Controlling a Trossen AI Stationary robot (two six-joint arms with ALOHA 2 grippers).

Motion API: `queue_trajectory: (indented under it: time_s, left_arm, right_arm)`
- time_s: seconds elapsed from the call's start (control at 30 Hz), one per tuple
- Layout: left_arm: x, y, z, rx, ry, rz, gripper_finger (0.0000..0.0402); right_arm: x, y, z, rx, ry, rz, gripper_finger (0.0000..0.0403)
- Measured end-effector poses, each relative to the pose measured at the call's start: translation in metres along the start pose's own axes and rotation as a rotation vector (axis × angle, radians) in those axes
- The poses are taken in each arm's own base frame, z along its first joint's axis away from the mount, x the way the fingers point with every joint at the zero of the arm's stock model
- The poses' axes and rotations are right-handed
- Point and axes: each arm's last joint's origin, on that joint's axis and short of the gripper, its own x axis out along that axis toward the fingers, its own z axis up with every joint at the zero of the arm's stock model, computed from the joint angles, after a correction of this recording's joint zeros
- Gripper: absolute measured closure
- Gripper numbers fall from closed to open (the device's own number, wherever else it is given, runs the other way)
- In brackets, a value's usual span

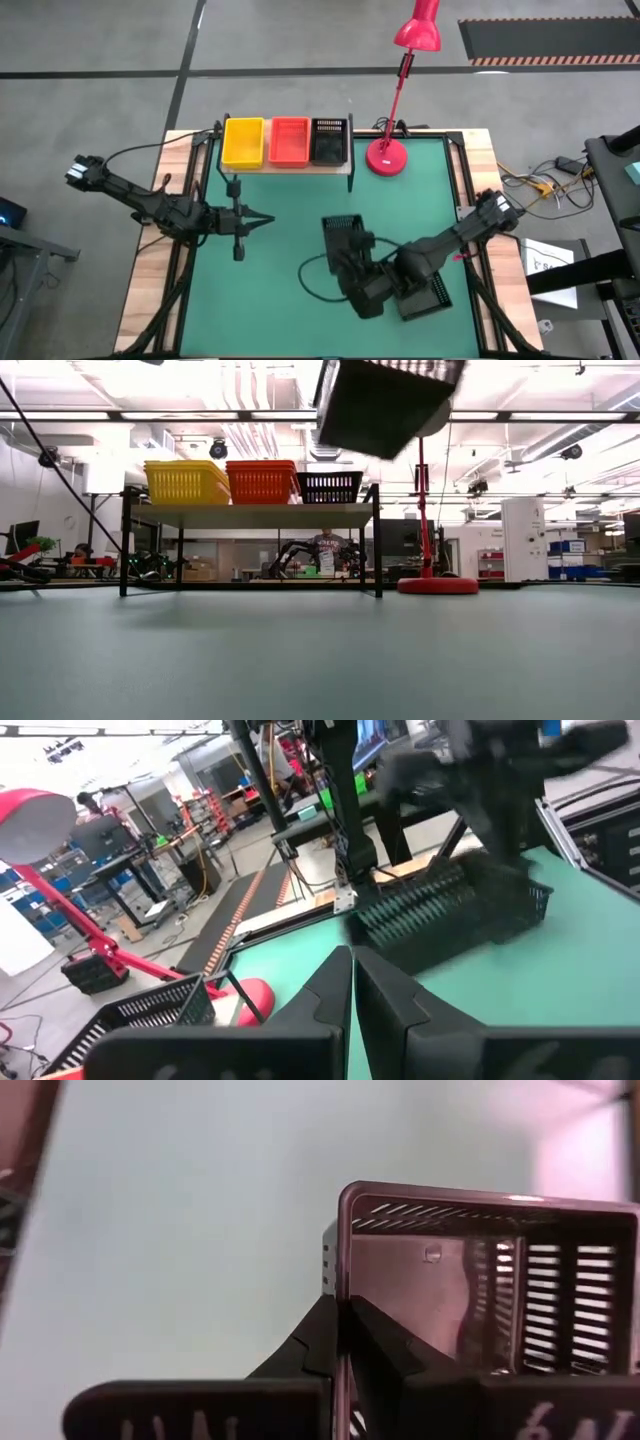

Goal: Stack baskets on shelf by color
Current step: Stack the left black bin on top of the black bin on the shelf

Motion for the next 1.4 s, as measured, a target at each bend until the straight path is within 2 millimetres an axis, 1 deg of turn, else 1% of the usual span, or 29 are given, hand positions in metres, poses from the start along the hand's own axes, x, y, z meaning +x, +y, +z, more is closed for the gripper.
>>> queue_trajectory:
  time_s: [0.17,0.3,0.43,0.53,0.67,0.8,0.87,0.97,1.07,1.2,1.4]
  left_arm:
    - [-0.005,0.000,-0.008,0.002,0.003,-0.001,0.0402]
    - [-0.011,0.003,-0.009,-0.011,-0.019,0.007,0.0402]
    - [-0.014,0.005,-0.009,-0.016,-0.029,0.010,0.0401]
    - [-0.014,0.005,-0.009,-0.008,-0.027,0.010,0.0402]
    - [-0.014,0.005,-0.009,0.014,-0.029,0.010,0.0402]
    - [-0.014,0.005,-0.009,0.029,-0.029,0.011,0.0402]
    - [-0.014,0.005,-0.009,0.041,-0.031,0.012,0.0402]
    - [-0.014,0.005,-0.009,0.045,-0.029,0.011,0.0402]
    - [-0.015,0.006,-0.009,0.045,-0.031,0.013,0.0402]
    - [-0.015,0.006,-0.009,0.048,-0.032,0.015,0.0402]
    - [-0.013,0.004,-0.010,0.066,-0.022,0.011,0.0402]
  right_arm:
    - [-0.017,-0.039,0.013,0.004,-0.013,-0.097,0.0391]
    - [-0.021,-0.077,0.022,0.017,-0.025,-0.139,0.0391]
    - [-0.021,-0.119,0.027,0.011,-0.021,-0.191,0.0391]
    - [-0.020,-0.154,0.027,0.025,-0.011,-0.235,0.0391]
    - [-0.015,-0.199,0.020,0.046,0.027,-0.282,0.0391]
    - [-0.007,-0.239,0.012,0.084,0.039,-0.280,0.0391]
    - [-0.001,-0.255,0.010,0.098,0.033,-0.256,0.0391]
    - [0.007,-0.272,0.007,0.110,0.019,-0.226,0.0391]
    - [0.012,-0.285,0.004,0.120,0.009,-0.213,0.0391]
    - [0.021,-0.293,0.002,0.111,0.025,-0.206,0.0391]
    - [0.030,-0.297,0.001,0.101,0.042,-0.205,0.0391]
